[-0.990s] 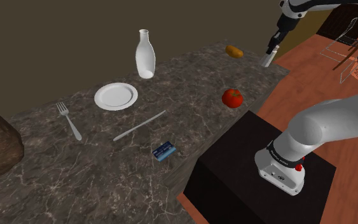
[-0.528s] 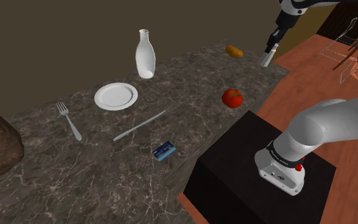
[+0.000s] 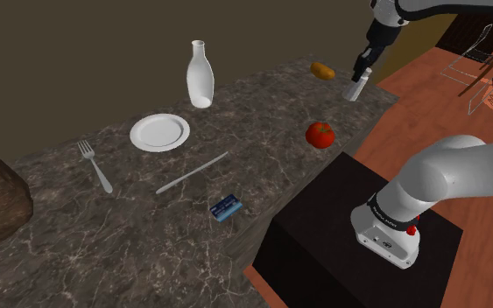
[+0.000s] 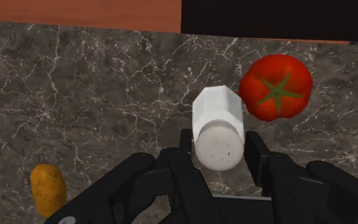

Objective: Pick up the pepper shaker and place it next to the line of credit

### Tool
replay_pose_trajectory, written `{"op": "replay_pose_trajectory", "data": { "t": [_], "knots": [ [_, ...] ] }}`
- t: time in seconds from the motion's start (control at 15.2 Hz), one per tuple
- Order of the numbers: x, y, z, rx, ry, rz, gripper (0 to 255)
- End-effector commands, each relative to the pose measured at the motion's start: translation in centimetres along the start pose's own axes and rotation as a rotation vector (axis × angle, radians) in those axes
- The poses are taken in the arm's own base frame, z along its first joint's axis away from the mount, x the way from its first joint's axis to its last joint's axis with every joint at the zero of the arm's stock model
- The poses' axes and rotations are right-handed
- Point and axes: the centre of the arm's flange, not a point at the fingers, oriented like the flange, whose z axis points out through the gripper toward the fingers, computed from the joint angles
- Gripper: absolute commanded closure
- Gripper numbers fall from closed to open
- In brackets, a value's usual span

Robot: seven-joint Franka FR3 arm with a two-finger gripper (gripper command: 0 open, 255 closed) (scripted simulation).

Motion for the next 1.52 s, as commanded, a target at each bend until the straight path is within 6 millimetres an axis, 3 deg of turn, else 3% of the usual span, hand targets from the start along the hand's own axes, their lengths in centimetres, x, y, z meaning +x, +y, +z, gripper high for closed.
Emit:
{"op": "replay_pose_trajectory", "data": {
  "t": [0.0, 1.45],
  "knots": [
    [0.0, -2.7, -0.3, 0.0, -0.001, 0.002, 255],
    [0.1, -31.5, -3.8, 0.0, -0.001, 0.002, 255]
  ]
}}
